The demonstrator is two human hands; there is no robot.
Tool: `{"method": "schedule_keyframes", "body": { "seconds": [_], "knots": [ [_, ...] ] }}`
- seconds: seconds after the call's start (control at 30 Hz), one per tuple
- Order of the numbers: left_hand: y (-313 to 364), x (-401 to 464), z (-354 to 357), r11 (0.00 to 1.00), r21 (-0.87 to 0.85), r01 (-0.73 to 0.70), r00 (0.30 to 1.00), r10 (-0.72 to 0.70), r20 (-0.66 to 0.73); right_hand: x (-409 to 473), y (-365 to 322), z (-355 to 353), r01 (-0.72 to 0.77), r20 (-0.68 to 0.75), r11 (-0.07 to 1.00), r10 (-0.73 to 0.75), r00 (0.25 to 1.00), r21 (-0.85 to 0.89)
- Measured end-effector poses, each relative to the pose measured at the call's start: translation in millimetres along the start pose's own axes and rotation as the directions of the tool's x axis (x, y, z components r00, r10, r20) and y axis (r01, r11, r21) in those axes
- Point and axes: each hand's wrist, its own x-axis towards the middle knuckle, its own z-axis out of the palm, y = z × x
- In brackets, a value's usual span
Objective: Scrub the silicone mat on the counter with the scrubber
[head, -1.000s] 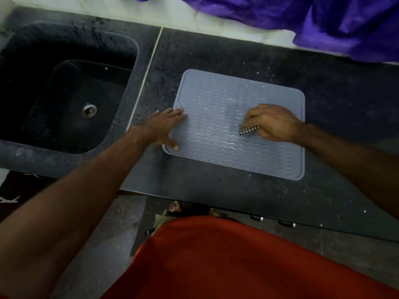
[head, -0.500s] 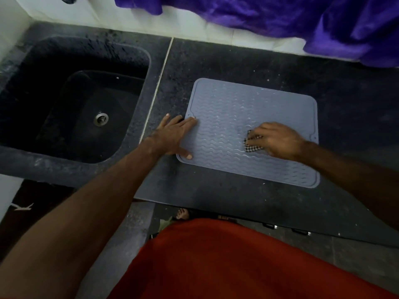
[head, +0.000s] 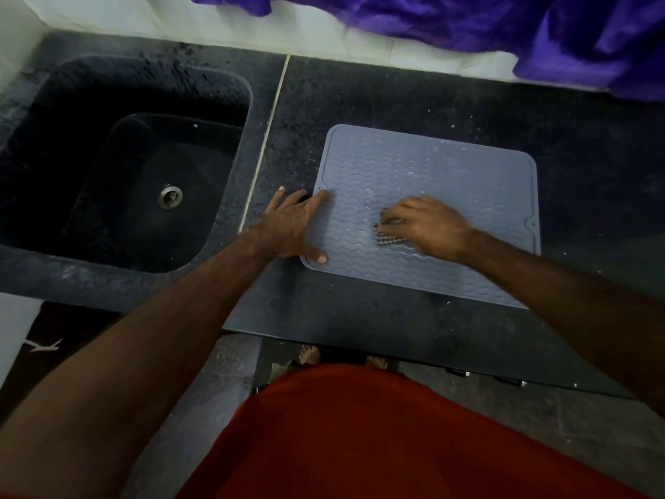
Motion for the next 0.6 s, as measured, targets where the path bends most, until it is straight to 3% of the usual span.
{"method": "schedule_keyframes", "body": {
  "seconds": [0.17, 0.33, 0.4, 0.6],
  "knots": [
    [0.6, -1.1, -1.1, 1.0, 0.005, -0.005, 1.0, 0.005, -0.001, -29.9, 18.3, -16.6, -0.034, 0.122, 0.999, 0.034, 0.992, -0.008],
    [-0.3, 1.0, -4.0, 1.0, 0.011, -0.007, 0.999, 0.007, 0.035, 51.7, -18.0, -21.6, -0.027, -0.016, 0.999, 0.028, 0.999, 0.041],
    [-2.5, 1.1, -7.3, 1.0, 0.006, -0.02, 0.999, 0.02, 0.05, 70.9, -35.7, -17.6, -0.001, 0.038, 1.0, 0.0, 0.999, 0.018],
    [-22.0, 6.3, -5.2, 0.998, 0.033, -0.054, 0.996, 0.051, 0.075, 7.1, -7.1, -2.4, 0.007, 0.051, 1.0, -0.008, 0.999, 0.008]
  ]
}}
